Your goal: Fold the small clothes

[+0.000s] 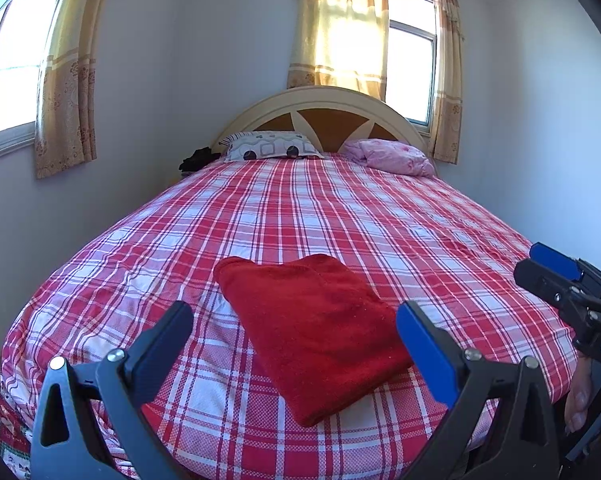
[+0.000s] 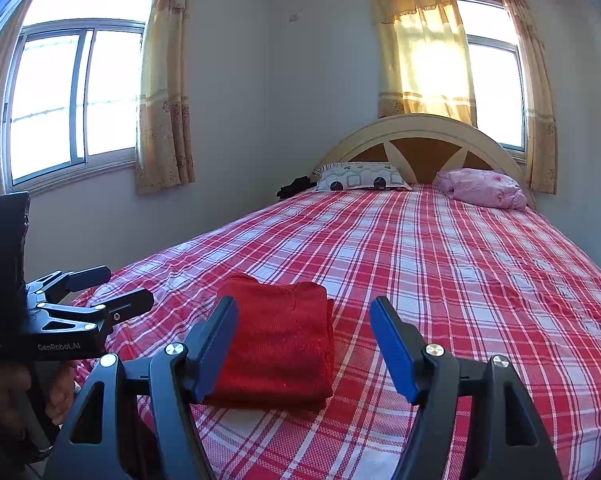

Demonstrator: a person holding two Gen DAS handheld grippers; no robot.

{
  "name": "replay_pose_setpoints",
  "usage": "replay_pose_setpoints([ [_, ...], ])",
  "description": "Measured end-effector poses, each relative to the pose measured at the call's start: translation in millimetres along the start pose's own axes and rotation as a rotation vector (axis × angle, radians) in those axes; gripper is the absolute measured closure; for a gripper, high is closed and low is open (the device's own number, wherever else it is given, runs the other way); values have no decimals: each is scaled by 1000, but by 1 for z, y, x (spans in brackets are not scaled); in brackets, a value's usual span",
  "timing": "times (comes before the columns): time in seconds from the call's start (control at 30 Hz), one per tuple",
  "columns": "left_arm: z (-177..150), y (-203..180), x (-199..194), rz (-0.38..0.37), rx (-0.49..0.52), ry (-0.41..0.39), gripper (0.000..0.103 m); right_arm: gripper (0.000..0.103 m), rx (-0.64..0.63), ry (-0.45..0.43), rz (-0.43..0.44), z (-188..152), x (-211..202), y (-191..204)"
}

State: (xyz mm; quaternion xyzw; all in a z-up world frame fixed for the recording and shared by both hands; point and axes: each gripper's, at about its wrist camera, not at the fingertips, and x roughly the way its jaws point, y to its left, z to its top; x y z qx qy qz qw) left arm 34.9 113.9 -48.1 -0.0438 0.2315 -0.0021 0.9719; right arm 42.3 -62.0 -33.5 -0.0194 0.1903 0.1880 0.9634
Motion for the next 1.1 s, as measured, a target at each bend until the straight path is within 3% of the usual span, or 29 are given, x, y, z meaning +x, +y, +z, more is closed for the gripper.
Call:
replay_pose_setpoints([
  [0.47,9,-14,-19,7,74,-52,0,34,28,-73,-33,3,-13,-6],
  [1.1,4,-6,-10,26,48,-40,0,34,14,-21,-26,-5,-2,-2],
])
